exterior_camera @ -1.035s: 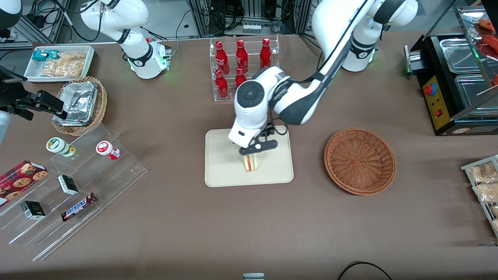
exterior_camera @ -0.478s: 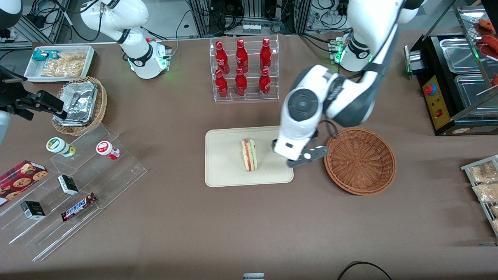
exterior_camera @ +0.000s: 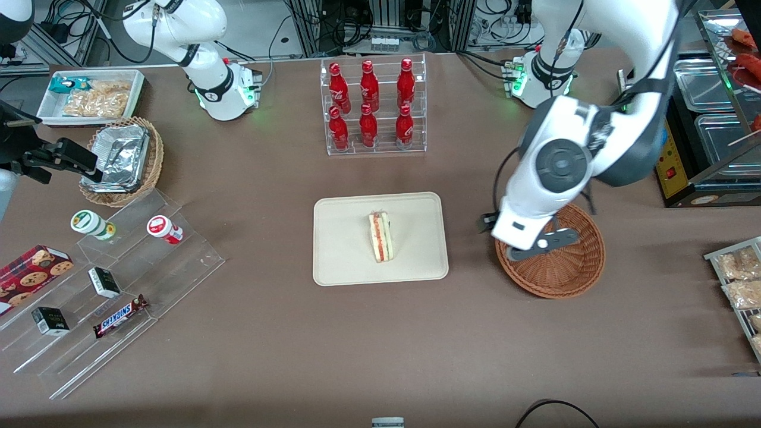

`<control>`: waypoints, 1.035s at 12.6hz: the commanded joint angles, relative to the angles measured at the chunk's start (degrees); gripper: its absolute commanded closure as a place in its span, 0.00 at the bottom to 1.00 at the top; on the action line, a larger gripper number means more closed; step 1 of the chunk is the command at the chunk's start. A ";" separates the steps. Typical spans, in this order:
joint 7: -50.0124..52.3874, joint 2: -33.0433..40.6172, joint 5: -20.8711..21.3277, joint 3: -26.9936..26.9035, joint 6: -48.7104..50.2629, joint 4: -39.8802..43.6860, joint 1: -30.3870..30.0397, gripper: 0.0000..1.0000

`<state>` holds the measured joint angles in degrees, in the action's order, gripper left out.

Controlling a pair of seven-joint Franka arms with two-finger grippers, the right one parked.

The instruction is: Place sandwich from basket to tray

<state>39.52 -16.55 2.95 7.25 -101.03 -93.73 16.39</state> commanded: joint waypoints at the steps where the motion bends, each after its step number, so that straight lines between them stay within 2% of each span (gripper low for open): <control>1: -5.31 7.22 -0.23 0.57 0.13 -7.15 -3.72 0.00; 8: -23.67 15.92 -1.28 0.48 8.37 -8.84 -11.38 0.00; 13: -36.60 20.76 -1.20 -4.96 13.83 -7.96 -11.82 0.00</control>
<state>7.48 1.44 2.39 3.97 -88.29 -100.78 5.11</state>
